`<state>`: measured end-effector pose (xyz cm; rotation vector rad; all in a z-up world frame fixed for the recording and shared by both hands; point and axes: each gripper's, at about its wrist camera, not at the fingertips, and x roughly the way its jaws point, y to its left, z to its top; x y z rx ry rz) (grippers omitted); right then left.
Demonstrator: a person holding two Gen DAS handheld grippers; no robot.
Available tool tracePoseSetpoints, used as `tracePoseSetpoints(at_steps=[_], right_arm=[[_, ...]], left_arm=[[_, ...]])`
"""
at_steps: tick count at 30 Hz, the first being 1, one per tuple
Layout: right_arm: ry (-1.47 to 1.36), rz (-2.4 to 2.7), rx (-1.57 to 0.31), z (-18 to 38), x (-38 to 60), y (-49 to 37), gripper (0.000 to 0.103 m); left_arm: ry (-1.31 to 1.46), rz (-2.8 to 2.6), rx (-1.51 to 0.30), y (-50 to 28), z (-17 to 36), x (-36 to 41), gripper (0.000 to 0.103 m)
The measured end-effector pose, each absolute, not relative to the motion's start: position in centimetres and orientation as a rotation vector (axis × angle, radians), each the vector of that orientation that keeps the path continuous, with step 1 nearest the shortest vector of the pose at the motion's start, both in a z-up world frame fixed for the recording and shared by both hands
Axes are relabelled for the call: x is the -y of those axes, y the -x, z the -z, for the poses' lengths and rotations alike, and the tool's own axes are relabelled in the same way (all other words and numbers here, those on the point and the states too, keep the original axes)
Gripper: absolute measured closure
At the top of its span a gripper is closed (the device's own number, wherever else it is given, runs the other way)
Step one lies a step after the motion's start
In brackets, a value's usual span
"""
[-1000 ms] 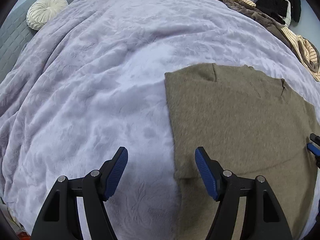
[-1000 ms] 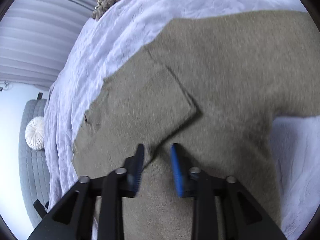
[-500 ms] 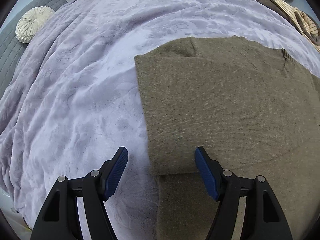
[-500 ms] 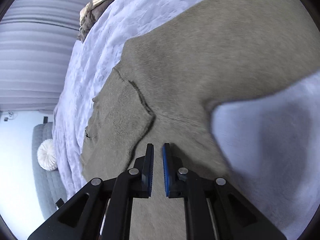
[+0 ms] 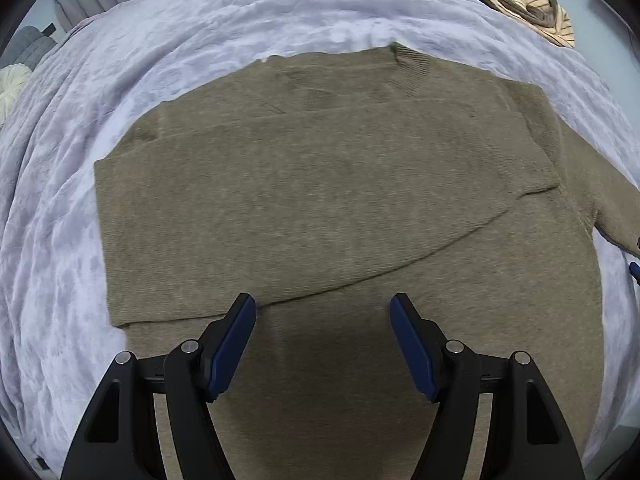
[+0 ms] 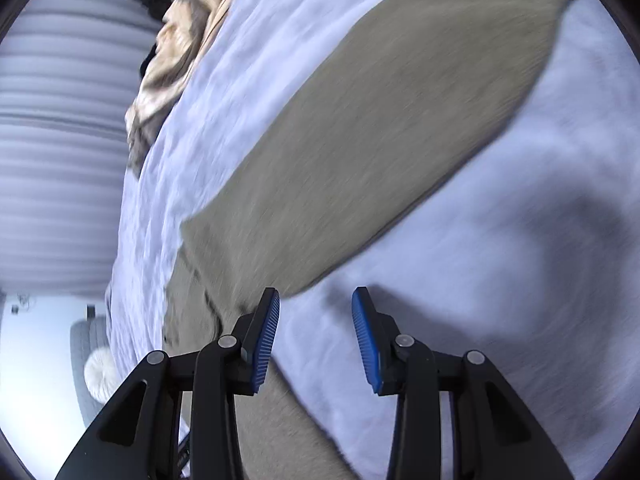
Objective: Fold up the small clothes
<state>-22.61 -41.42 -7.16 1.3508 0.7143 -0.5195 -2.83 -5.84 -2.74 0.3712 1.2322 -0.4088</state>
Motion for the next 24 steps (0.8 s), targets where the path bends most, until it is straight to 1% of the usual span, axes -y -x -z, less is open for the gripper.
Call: tracePoseSetpoints(at_steps=[10, 15, 18, 20, 21, 24], right_arm=[[-1.455, 0.733, -0.52, 8.2, 48.2, 29.4, 0.062], [-1.528, 0.715, -0.418, 8.8, 50.1, 29.0, 0.061], [-1.544, 0.659, -0.407, 8.6, 50.6, 27.5, 0.06], [-1.54, 0.589, -0.416, 8.2, 50.8, 26.3, 0.075], [-1.527, 0.559, -0.422, 7.9, 50.7, 25.5, 0.095], [-1.469, 0.488, -0.415, 6.1, 50.2, 23.5, 0.095]], left_arm=[[-0.38, 0.475, -1.238, 5.1, 2.4, 11.2, 0.032], [-0.387, 0.477, -1.236, 5.3, 2.4, 12.4, 0.032], [-0.378, 0.473, -1.241, 5.3, 2.5, 12.5, 0.032], [-0.355, 0.462, -1.245, 5.0, 2.5, 11.9, 0.032], [-0.345, 0.456, -1.247, 4.1, 2.7, 11.1, 0.032], [-0.32, 0.424, -1.241, 3.3, 2.4, 9.6, 0.032]])
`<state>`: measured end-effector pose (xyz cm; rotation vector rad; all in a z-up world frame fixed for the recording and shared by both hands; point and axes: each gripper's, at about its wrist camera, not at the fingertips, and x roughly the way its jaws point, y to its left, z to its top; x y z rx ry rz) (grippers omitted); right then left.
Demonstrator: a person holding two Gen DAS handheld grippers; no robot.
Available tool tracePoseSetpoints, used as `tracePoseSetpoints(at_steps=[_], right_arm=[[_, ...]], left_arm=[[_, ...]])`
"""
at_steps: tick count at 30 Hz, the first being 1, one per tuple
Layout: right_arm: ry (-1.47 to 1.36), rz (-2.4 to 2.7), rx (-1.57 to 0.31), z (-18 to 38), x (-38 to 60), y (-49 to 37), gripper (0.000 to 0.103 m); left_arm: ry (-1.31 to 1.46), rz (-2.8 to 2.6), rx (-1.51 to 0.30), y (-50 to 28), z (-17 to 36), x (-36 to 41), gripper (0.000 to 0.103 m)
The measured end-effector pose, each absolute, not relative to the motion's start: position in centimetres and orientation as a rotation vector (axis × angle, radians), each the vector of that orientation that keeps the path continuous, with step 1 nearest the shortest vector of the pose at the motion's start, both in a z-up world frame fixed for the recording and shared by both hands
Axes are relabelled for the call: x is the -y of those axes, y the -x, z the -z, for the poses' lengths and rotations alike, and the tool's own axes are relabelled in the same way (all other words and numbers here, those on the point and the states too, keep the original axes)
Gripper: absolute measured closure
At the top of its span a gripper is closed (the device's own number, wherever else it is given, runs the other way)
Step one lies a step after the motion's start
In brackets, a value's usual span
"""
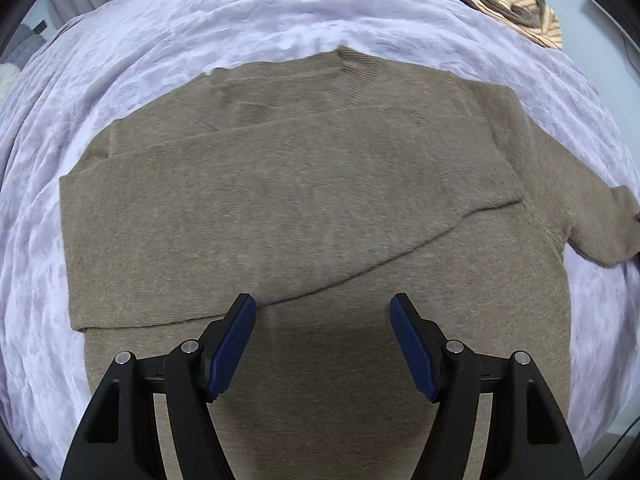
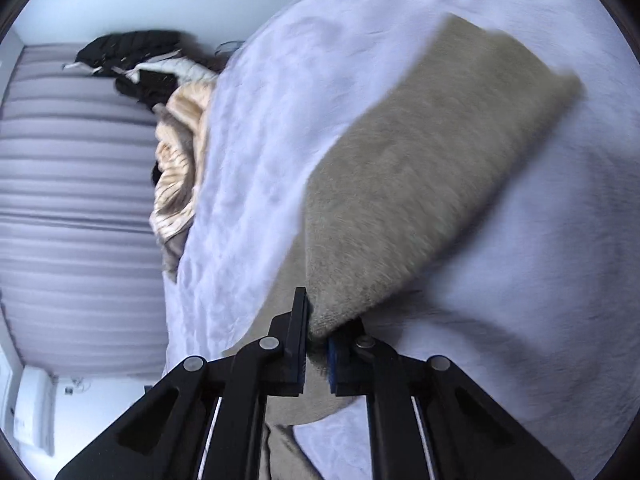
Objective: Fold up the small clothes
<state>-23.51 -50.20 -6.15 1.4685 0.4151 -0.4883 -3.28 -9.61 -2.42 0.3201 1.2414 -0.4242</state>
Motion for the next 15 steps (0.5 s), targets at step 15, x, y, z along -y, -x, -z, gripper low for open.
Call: tracePoseSetpoints(at_steps=[15], right_arm=[[-0.557, -0.159, -0.821, -5.2, 27.1, -0.9, 0.095]], left_arm=[[-0.168, 0.275, -1.19, 0.5, 0.4, -0.1, 0.032]])
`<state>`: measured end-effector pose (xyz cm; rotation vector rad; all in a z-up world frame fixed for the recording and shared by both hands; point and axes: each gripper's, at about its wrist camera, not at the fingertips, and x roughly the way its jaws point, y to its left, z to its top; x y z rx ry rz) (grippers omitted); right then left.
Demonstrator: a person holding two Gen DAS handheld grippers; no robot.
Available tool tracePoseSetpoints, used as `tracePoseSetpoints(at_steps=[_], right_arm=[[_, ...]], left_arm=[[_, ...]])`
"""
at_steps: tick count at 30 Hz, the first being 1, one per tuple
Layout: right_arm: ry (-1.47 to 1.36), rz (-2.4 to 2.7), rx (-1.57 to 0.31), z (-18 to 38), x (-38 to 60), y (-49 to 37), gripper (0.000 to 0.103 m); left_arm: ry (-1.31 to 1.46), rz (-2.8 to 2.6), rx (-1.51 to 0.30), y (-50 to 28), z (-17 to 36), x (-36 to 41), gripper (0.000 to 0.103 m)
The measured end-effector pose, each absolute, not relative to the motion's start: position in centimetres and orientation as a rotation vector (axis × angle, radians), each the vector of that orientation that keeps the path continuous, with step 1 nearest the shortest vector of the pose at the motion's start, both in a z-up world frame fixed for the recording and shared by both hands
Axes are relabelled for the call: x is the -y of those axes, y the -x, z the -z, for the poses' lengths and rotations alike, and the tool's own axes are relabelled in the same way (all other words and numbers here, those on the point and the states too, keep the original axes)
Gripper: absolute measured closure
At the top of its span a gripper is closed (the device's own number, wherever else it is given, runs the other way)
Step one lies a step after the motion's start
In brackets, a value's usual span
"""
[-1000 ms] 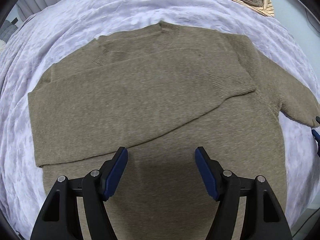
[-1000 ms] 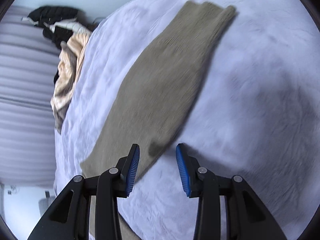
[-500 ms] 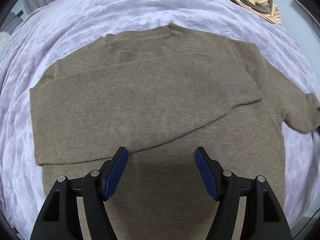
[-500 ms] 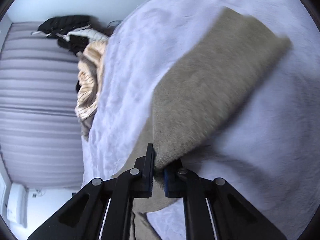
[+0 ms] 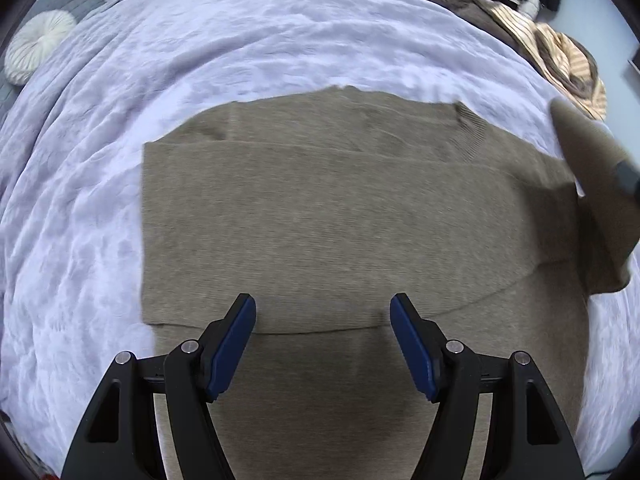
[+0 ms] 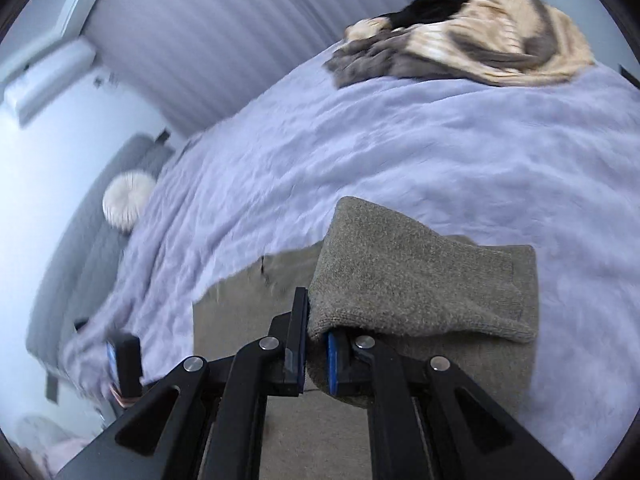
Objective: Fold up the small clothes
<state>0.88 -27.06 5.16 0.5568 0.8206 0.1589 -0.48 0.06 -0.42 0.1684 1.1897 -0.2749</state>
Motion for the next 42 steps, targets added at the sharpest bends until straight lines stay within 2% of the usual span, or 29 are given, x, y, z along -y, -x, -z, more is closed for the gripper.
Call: tracePoseSetpoints(at_steps=[2, 5, 6, 7, 9, 10, 15, 17, 18, 19, 20, 21, 26, 29, 31, 32, 42], right_arm=[[-0.519, -0.215, -0.911, -2.8, 22.7, -2.8, 0.095], [-0.517, -0.178, -1.063, 1.6, 19.8, -5.2, 0.089], [-0.508, -0.145, -1.12, 3.2, 19.3, -5.7, 0.074], [-0.51, -0.13, -1.147, 4.2, 19.2, -5.7, 0.053], [-0.558, -0.138, -1.126, 4.9, 19.3, -5.2, 0.039], [-0.575, -0.129, -1.113, 4.6, 19.5, -4.9, 0.038], [-0.881, -0.026, -0.957, 2.5, 22.4, -1.7, 0.038], [-1.002, 0.035, -0.91, 2.7, 24.0, -1.4, 0.041], [-1.017, 0.044, -0.902, 2.7, 24.3, -1.8, 0.06], [-0.983, 0.027, -0.908, 2.4, 24.1, -2.7, 0.084], [-0.932, 0.004, -0.915, 1.9, 23.3, -3.5, 0.091], [-0.842, -0.048, -0.922, 1.0, 21.7, -4.7, 0.092], [-0.496, -0.234, -1.03, -0.1, 14.3, -7.1, 0.092], [-0.387, -0.295, -1.152, 1.5, 10.9, -7.7, 0.084], [-0.365, -0.316, -1.184, 2.2, 9.9, -7.2, 0.055], [-0.382, -0.322, -1.179, 2.3, 10.0, -6.8, 0.051], [-0.881, -0.09, -1.077, 3.3, 23.3, 3.2, 0.051]], left_arm=[[-0.152, 0.249, -1.195, 0.2, 0.8, -1.2, 0.032], [-0.125, 0.228, -1.206, -0.1, 1.0, -3.0, 0.032], [-0.119, 0.222, -1.207, -0.1, 1.1, -3.5, 0.032], [-0.113, 0.22, -1.207, -0.1, 1.1, -3.9, 0.032], [-0.103, 0.218, -1.209, -0.3, 1.2, -4.8, 0.032], [-0.099, 0.215, -1.21, -0.7, 1.5, -4.9, 0.032], [-0.03, 0.246, -1.207, -0.8, 1.2, -6.8, 0.032], [0.031, 0.307, -1.201, -1.1, 0.7, -7.4, 0.032], [0.07, 0.342, -1.207, -1.3, 0.6, -7.6, 0.032], [0.119, 0.383, -1.216, -1.4, 0.5, -7.9, 0.032], [0.177, 0.432, -1.224, -1.6, 0.3, -8.1, 0.032], [0.224, 0.478, -1.232, -1.8, 0.3, -8.0, 0.032], [0.408, 0.619, -1.287, -2.9, 1.4, -8.1, 0.032], [0.473, 0.603, -1.339, -3.3, 3.0, -8.2, 0.032], [0.456, 0.593, -1.354, -3.3, 3.6, -7.8, 0.032], [0.44, 0.592, -1.356, -3.2, 3.7, -7.5, 0.032], [0.383, 0.533, -1.36, -4.9, 3.8, -4.2, 0.032]])
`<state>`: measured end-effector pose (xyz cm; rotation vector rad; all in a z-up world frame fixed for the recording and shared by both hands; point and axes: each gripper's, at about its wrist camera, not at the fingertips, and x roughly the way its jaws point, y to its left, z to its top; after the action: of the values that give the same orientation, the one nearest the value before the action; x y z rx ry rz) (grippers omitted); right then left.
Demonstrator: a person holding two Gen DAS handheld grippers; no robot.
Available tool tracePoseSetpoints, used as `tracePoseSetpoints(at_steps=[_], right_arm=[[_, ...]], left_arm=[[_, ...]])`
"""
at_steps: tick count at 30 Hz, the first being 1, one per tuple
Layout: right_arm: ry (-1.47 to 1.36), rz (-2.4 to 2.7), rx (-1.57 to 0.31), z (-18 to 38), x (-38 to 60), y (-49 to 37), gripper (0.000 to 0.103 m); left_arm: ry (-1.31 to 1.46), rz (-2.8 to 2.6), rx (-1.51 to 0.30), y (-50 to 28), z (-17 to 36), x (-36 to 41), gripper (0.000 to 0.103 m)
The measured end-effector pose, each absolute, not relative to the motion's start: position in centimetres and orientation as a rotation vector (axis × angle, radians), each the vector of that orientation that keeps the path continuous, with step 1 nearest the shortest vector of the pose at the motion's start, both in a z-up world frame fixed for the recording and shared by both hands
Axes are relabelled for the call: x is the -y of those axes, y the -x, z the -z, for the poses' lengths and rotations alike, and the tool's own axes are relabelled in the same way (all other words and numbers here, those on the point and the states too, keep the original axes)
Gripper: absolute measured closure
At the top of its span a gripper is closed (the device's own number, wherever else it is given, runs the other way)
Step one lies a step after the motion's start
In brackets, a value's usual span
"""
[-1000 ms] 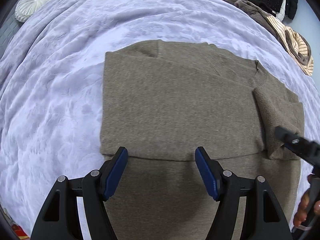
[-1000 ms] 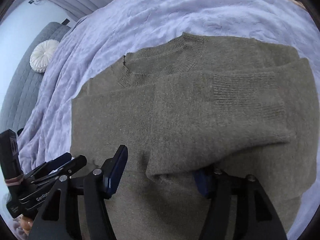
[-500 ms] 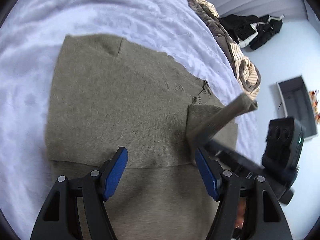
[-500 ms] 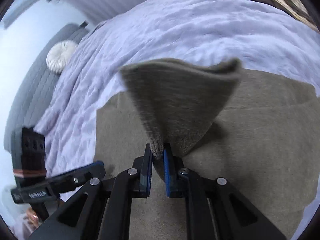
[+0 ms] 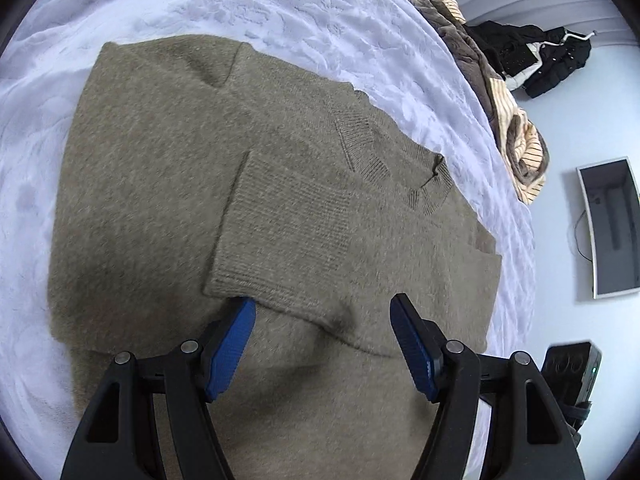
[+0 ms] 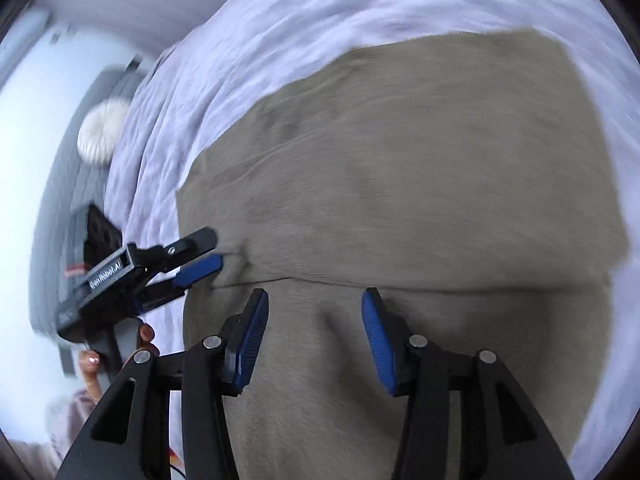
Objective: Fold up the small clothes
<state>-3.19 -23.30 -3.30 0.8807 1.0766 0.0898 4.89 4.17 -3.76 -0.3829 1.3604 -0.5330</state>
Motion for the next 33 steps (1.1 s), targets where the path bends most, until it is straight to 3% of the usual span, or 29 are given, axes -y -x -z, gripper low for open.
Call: tracePoseSetpoints(at_steps=[1, 2, 3, 4, 5, 9, 11, 16, 19, 21, 22, 23, 24, 26, 27, 29, 30, 31, 33], right_arm=[[-0.93, -0.054, -1.058, 3.7, 24.5, 4.3, 0.051], [-0.99, -0.006, -1.03, 4.2, 25.9, 5.4, 0.051], [-1.045, 0.039, -1.001, 4.7, 27.2, 6.3, 0.051], [-1.091, 0.077, -0.977, 5.0, 28.5, 7.3, 0.051], [-1.144, 0.104, -0.95, 5.5, 29.5, 8.1, 0.051], [-1.34, 0.199, -0.84, 7.8, 32.9, 10.7, 0.053], [-1.366, 0.213, -0.813, 8.1, 33.3, 10.7, 0.099], [-1.194, 0.185, -0.858, 6.8, 33.8, 10.3, 0.097], [-1.154, 0.198, -0.916, 7.7, 33.8, 9.6, 0.097], [-1.133, 0.188, -0.924, 7.6, 34.3, 10.3, 0.097], [-1.109, 0.182, -0.935, 7.5, 34.4, 10.4, 0.097], [-1.083, 0.177, -0.951, 7.2, 34.3, 10.5, 0.097], [-1.061, 0.171, -0.967, 6.7, 34.3, 10.7, 0.097], [-0.997, 0.184, -0.985, 5.4, 34.1, 10.6, 0.093], [-0.96, 0.191, -0.977, 4.7, 34.2, 10.8, 0.087], [-0.927, 0.179, -0.934, 3.5, 34.8, 11.4, 0.06], [-0.931, 0.17, -0.926, 3.4, 35.2, 11.3, 0.033], [-0.95, 0.165, -0.931, 3.8, 35.7, 11.0, 0.028], [-1.014, 0.135, -0.95, 5.1, 36.2, 10.1, 0.029]], left_arm=[[0.378, 0.526, -1.358, -4.9, 3.7, -4.0, 0.032], [0.369, 0.512, -1.348, -5.0, 3.6, -3.7, 0.039], [0.354, 0.497, -1.338, -5.0, 3.5, -3.4, 0.067], [0.334, 0.489, -1.343, -5.2, 3.5, -3.0, 0.085], [0.326, 0.489, -1.353, -5.4, 3.6, -2.9, 0.096], [0.282, 0.509, -1.245, -4.9, 1.0, -3.1, 0.095], [0.252, 0.517, -1.204, -4.4, -0.3, -3.5, 0.096], [0.188, 0.502, -1.259, -3.6, 1.8, -3.6, 0.095], [0.118, 0.458, -1.317, -3.2, 3.8, -3.8, 0.095], [0.091, 0.417, -1.295, -2.7, 3.5, -4.8, 0.073], [0.061, 0.382, -1.281, -2.5, 3.1, -5.2, 0.07], [0.027, 0.353, -1.268, -2.4, 2.7, -5.7, 0.06], [-0.011, 0.32, -1.253, -2.3, 2.2, -6.0, 0.043], [-0.059, 0.274, -1.209, -2.2, 1.2, -6.7, 0.031], [-0.067, 0.284, -1.197, -2.1, 1.0, -7.1, 0.031], [-0.054, 0.309, -1.21, -2.5, 1.0, -7.5, 0.031], [-0.046, 0.306, -1.221, -2.8, 1.2, -7.4, 0.031], [-0.042, 0.298, -1.232, -3.3, 1.5, -7.5, 0.031], [-0.034, 0.274, -1.25, -3.8, 2.3, -6.7, 0.031]])
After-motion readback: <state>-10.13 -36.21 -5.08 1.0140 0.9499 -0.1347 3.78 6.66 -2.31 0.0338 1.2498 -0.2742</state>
